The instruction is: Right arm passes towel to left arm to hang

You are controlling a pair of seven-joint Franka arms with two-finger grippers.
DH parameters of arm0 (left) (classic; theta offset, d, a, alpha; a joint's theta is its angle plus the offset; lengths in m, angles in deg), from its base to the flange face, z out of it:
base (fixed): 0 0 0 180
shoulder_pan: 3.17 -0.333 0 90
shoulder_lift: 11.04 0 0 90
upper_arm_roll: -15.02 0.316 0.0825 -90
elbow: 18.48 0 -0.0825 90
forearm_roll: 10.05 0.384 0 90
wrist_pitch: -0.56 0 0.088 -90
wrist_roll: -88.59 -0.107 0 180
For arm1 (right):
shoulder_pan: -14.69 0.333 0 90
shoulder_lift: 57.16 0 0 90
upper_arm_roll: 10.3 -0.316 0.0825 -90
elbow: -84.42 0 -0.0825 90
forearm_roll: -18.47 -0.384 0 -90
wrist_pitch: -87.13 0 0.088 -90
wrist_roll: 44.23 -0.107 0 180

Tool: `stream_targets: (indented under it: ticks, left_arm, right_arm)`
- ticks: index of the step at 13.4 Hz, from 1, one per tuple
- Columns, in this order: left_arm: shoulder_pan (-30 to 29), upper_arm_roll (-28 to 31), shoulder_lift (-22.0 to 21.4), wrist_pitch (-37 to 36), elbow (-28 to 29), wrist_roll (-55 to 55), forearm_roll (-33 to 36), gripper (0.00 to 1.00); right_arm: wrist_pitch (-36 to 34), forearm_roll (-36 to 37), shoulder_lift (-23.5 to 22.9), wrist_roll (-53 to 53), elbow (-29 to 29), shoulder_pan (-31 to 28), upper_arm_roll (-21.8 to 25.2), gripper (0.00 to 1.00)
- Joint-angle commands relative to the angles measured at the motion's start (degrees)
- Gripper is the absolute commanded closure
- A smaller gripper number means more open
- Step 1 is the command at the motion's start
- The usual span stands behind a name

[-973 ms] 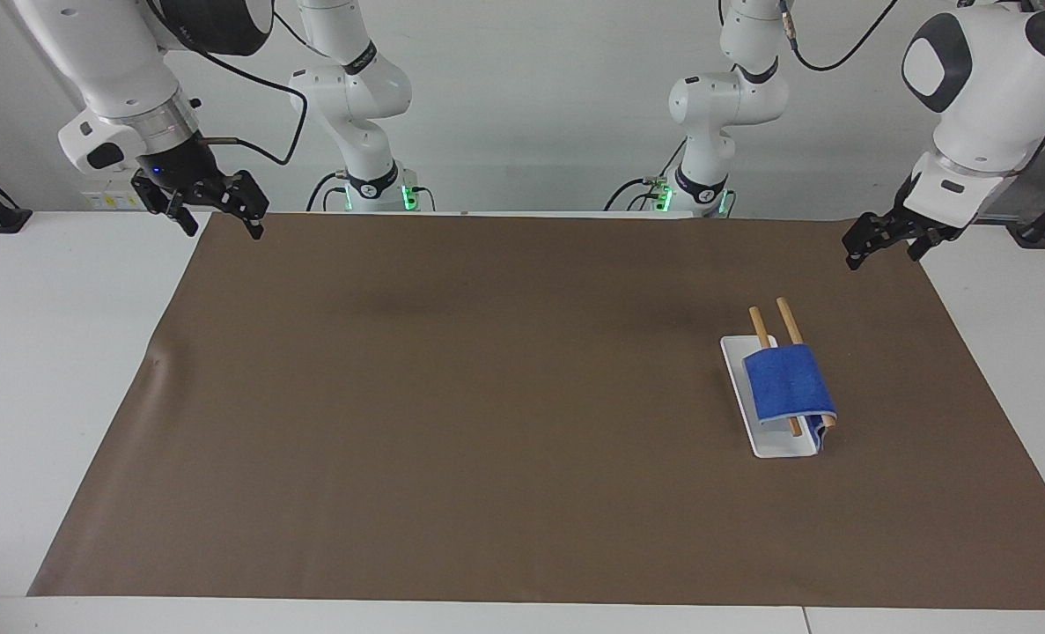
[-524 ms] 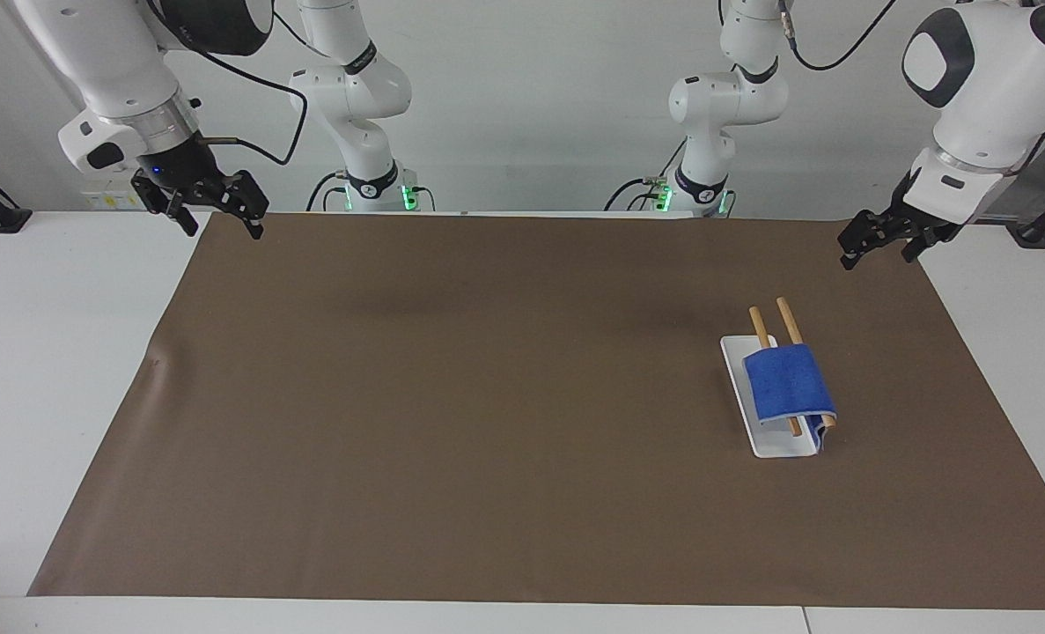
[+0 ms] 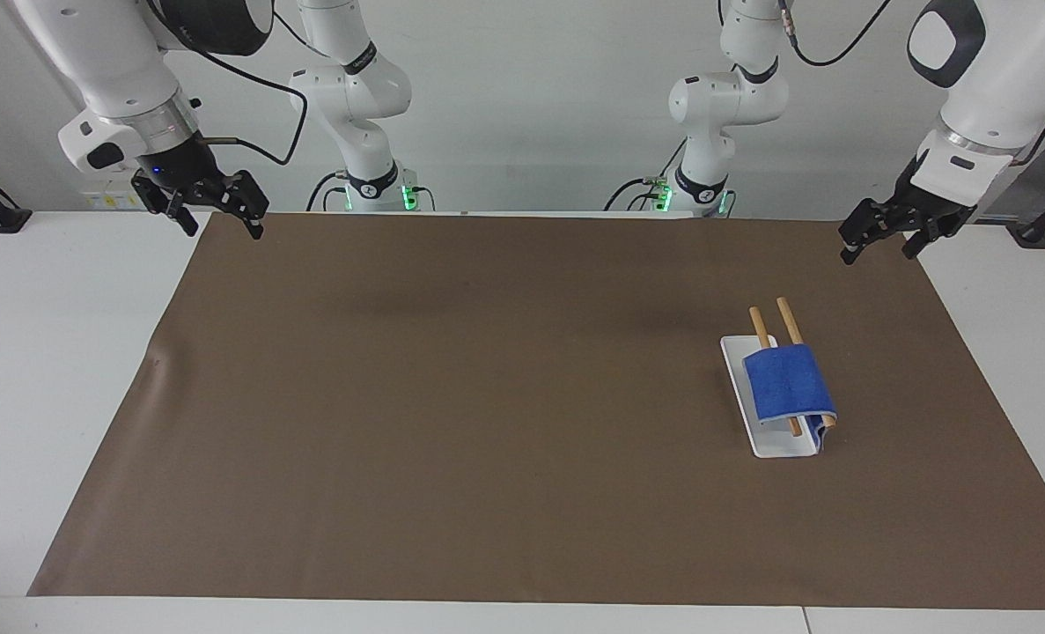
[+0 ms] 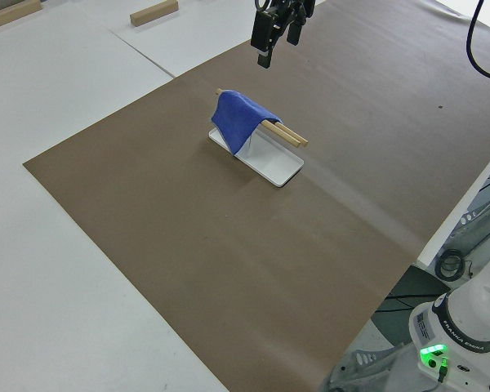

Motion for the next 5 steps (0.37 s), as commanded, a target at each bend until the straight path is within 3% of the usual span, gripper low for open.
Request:
stream_targets:
  ticks: [1,5]
  left_arm:
    - [0.52,0.52,0.19,-0.62,-0.82,-0.50,-0.31,0.00]
    - [0.44,1.04,0.10,-0.28,-0.73,-0.86,0.49,0.00]
  right_arm:
    - [-0.70,0.56,0.90,1.18,-0.59,-1.23,-1.05,0.00]
    - [-0.70,0.56,0.90,1.27,-0.59,-1.23,-1.05,0.00]
